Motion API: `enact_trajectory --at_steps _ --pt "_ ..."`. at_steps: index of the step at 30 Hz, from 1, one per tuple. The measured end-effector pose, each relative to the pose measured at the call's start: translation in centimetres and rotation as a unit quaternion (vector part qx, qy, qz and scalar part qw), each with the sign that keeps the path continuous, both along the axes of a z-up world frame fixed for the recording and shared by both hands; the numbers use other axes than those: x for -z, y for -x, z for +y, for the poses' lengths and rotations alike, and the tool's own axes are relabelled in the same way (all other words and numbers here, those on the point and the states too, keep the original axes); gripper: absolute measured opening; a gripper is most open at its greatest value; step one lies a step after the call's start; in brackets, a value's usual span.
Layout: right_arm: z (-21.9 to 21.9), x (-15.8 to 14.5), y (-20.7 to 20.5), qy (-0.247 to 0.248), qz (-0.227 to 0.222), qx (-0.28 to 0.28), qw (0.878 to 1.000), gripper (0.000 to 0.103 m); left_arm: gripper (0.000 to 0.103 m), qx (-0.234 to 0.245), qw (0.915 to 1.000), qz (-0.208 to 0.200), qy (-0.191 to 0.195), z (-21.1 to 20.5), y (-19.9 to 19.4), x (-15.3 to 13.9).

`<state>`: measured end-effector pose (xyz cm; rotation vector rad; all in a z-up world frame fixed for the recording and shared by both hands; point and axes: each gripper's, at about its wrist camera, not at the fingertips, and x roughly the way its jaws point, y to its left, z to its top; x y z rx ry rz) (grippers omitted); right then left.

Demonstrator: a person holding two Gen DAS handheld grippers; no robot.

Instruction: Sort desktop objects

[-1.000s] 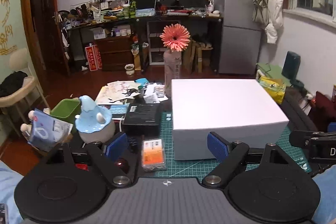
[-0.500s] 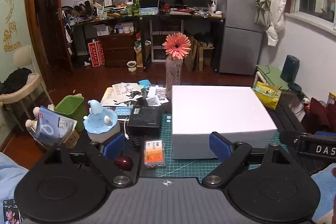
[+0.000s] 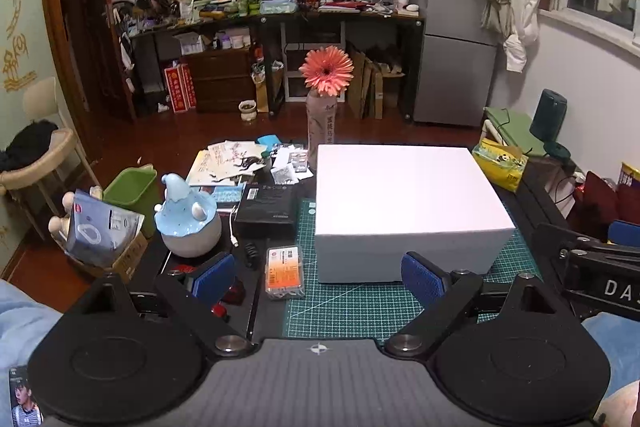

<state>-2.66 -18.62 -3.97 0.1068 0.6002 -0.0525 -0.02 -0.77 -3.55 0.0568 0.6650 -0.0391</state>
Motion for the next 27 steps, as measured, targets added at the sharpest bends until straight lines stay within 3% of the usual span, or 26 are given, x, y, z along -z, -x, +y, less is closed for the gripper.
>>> enact_trajectory --at_steps 9,27 --pt "0.0 -0.5 0.8 0.002 -0.013 0.003 1.0 0.094 0.093 -0.001 0.9998 -0.012 -0.018 -1.3 0.3 -0.5" --pt "-0.3 0.0 0.7 -0.001 -0.005 0.0 1.0 0.094 0.093 -0.002 0.9999 -0.003 -0.013 -1.8 0.1 -0.3"
